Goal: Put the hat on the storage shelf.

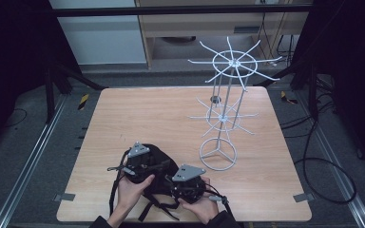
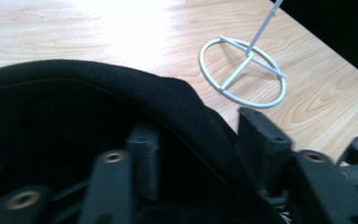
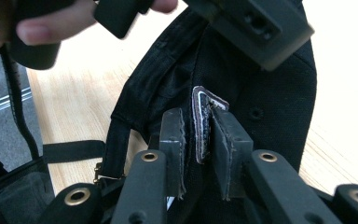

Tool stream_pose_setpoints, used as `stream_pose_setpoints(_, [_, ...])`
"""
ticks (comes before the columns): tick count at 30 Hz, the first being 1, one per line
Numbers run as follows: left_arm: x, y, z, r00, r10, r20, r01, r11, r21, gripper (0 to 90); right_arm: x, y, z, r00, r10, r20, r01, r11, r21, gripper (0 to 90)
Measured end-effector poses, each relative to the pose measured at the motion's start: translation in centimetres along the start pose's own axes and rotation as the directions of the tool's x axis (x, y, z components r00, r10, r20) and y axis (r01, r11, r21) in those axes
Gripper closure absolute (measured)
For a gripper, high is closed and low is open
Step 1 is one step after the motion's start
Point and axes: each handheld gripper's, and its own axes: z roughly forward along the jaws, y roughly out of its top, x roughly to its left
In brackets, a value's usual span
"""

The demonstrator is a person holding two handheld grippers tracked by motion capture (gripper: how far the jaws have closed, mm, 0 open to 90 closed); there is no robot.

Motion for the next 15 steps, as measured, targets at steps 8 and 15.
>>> stream_pose_setpoints(8, [0.0,0.2,-1.1,0.9989,-0.025,0.041,0.027,0.9988,-0.041,71.3,0.0,0.5,-1.1,0.9982,0.009,-0.059,-0.01,0.9996,-0.028,60.2])
stream_pose_setpoints(15, [-1.0,2.1,-4.4,0.9954,0.055,0.078,-0.043,0.9877,-0.15,77.9,-1.4,1.0,-4.9,0.9992,0.036,-0.019,-0.039,0.989,-0.143,53.7])
